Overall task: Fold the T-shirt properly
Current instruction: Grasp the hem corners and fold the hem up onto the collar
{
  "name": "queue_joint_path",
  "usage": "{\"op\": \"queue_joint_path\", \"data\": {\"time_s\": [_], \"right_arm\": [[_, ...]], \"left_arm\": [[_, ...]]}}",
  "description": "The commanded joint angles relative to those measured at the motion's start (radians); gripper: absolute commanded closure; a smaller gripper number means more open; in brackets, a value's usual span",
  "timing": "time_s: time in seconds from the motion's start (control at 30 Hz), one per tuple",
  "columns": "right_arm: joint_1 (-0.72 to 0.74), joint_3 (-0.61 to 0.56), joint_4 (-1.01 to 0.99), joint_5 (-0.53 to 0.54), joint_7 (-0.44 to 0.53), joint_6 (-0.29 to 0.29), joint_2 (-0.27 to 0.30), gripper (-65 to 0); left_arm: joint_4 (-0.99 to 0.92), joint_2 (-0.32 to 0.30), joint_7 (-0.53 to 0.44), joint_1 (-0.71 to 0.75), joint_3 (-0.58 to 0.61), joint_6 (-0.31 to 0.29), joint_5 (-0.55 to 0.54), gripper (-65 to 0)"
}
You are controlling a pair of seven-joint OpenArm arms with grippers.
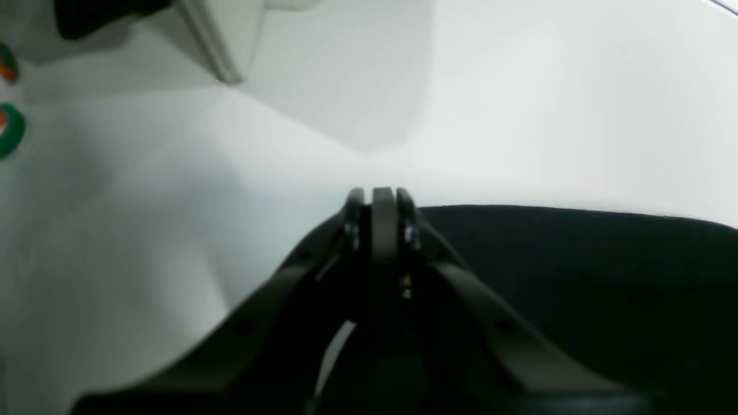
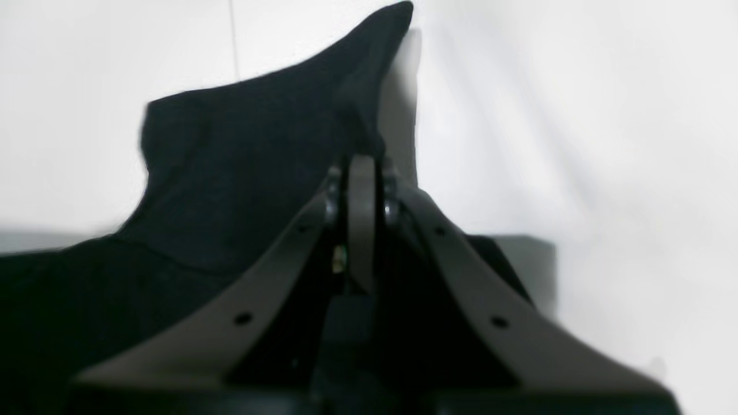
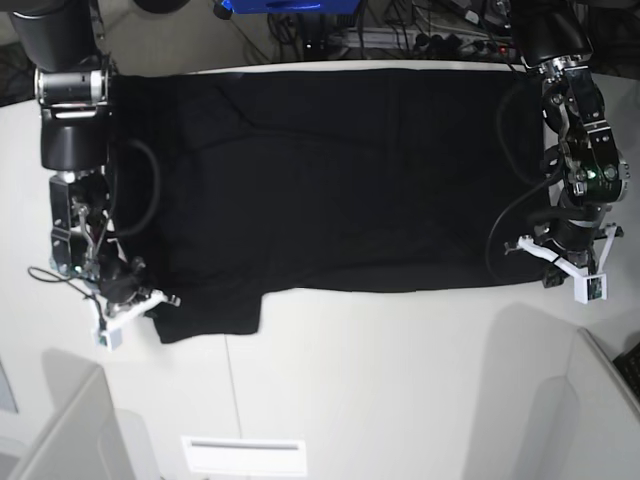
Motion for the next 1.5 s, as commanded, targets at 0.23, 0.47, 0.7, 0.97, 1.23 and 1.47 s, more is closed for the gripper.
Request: {"op": "queue_joint_path", "data": {"time_s": [0.23,0.47,0.7,0.97,1.23,1.47], "right_arm": [[-0.074,0.105,0.191,0.006,-0.082,0.002,0.017,0.0],[-0.166,0.191,0.332,0.006,-0.165,0.002,0.017,0.0],[-0.241,0.258,0.432,0.006,-0.235,0.002,0.017,0.0],[-0.353,0.356,0.597,0.008,-0.329,0.002,0.009,0.0],[-0.425,0.435,0.720,0.011,-0.416,0.004,0.006,0.0],[-0.489,0.485,0.818,0.013,-0.473,0.004,0.006,0.0]], "left_arm": [[0.099,-0.017,-0.009,0.108,-0.011,0.000,0.000,0.0],[0.114,-0.014,-0.012,0.200,-0.048,-0.075,-0.054,0.0],[0.114,-0.022,-0.006,0.291,-0.223,-0.138,-0.313,0.0],[0.118,-0.042,-0.009,0.364,-0.264,-0.141,-0.355,0.0],[0.119,-0.054,-0.004,0.377,-0.264,-0.142,-0.392,0.0],[0.119,-0.108,-0.009,0.449,-0.266,-0.141,-0.517,0.0]]}}
